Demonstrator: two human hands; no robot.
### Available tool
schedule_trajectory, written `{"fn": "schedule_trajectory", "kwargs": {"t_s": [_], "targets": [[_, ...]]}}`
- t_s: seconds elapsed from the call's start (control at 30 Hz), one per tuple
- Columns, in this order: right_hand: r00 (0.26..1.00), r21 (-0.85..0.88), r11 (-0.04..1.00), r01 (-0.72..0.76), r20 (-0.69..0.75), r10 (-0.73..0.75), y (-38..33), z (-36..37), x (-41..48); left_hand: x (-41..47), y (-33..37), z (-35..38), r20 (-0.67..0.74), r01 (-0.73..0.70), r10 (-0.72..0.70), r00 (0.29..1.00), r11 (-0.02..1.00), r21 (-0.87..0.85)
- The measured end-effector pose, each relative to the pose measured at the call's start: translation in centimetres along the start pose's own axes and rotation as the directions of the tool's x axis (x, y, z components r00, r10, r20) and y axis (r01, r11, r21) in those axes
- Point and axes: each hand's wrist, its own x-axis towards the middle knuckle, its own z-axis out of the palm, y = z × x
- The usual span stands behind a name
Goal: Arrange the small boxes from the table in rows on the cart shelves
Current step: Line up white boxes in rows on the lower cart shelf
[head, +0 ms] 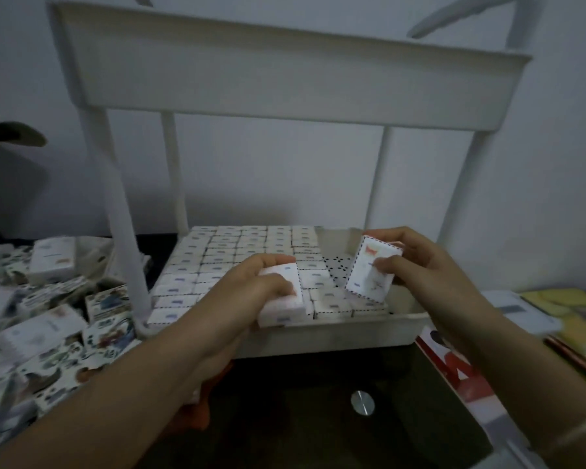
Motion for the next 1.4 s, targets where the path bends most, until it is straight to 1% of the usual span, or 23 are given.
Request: {"fn": "schedule_trajectory", "kwargs": {"t_s": [0.03,0.1,0.17,0.27,0.4,0.47,0.5,0.53,0.57,0.6,0.67,0.73,0.8,0.9,1.03,1.13,1.23,1.3,1.33,1.4], "targets": [[0.998,-0.108,0.993,0.055,-0.028,-0.058,0.3,-0.5,0.5,0.3,0.3,0.3,-0.013,-0.004,0.004,1.0,1.0,-0.01],[0.983,-0.3,0.941,0.156,-0.051,-0.179,0.8,-1.1,1.4,0.8,1.0,0.6,-0.042,-0.007,0.008,0.999,1.0,0.022],[0.97,-0.375,0.904,0.205,-0.048,-0.24,1.4,-1.5,2.1,1.3,1.5,0.9,-0.049,-0.014,0.016,0.999,0.999,0.04],[0.966,-0.458,0.86,0.226,-0.011,-0.259,2.4,-1.2,2.7,2.4,1.9,1.1,-0.009,0.019,-0.019,1.0,1.0,-0.014],[0.96,-0.539,0.801,0.262,0.064,-0.271,3.7,-0.5,2.8,3.5,2.3,1.2,0.141,0.096,-0.066,0.988,0.97,-0.224],[0.97,-0.561,0.791,0.242,0.112,-0.218,4.0,-0.7,2.5,4.0,2.3,1.3,0.171,0.099,-0.056,0.984,0.962,-0.256],[0.975,-0.546,0.808,0.222,0.142,-0.172,4.1,-0.7,2.3,4.2,2.3,1.4,0.157,0.084,-0.046,0.986,0.966,-0.244],[0.977,-0.513,0.835,0.198,0.173,-0.125,4.2,-0.8,2.2,4.4,2.2,1.6,0.122,0.058,-0.033,0.992,0.976,-0.208],[0.977,-0.481,0.86,0.173,0.197,-0.087,4.2,-0.7,1.9,4.8,2.2,1.8,0.071,0.028,-0.019,0.997,0.991,-0.132],[0.976,-0.463,0.873,0.152,0.208,-0.06,4.2,-0.7,1.8,5.1,2.1,2.1,0.019,-0.002,0.002,1.0,1.0,-0.013],[0.977,-0.459,0.879,0.13,0.209,-0.035,4.4,-0.6,1.7,5.9,2.0,2.6,-0.054,-0.052,0.064,0.996,0.978,0.204],[0.975,-0.476,0.871,0.121,0.223,-0.013,4.8,-0.6,1.7,6.6,2.1,3.1,-0.079,-0.077,0.104,0.991,0.954,0.289],[0.967,-0.492,0.864,0.109,0.253,0.021,5.2,-0.5,1.7,7.5,2.3,3.8,-0.08,-0.086,0.117,0.99,0.946,0.312],[0.966,-0.508,0.853,0.119,0.259,0.019,5.5,-0.5,1.7,9.0,2.2,4.5,-0.033,-0.13,0.149,0.988,0.936,0.327],[0.967,-0.595,0.787,0.163,0.254,-0.009,5.6,-0.5,1.6,10.3,1.7,5.7,0.014,-0.227,0.243,0.97,0.88,0.416],[0.968,-0.628,0.748,0.213,0.24,-0.074,5.7,-0.4,1.2,10.6,1.2,6.2,0.075,-0.287,0.301,0.951,0.765,0.576],[0.971,-0.663,0.713,0.229,0.21,-0.117,5.7,-0.3,0.9,10.8,0.8,6.2,0.141,-0.293,0.281,0.949,0.628,0.721],[0.971,-0.685,0.69,0.234,0.197,-0.133,5.7,-0.2,0.6,11.1,0.5,6.1,0.199,-0.31,0.25,0.947,0.568,0.762],[0.974,-0.682,0.695,0.227,0.181,-0.139,5.7,-0.1,0.4,11.2,0.4,6.0,0.22,-0.323,0.247,0.944,0.551,0.769],[0.984,-0.648,0.74,0.181,0.121,-0.134,5.6,-0.2,0.2,11.3,0.4,5.8,0.247,-0.36,0.278,0.928,0.504,0.785]]}}
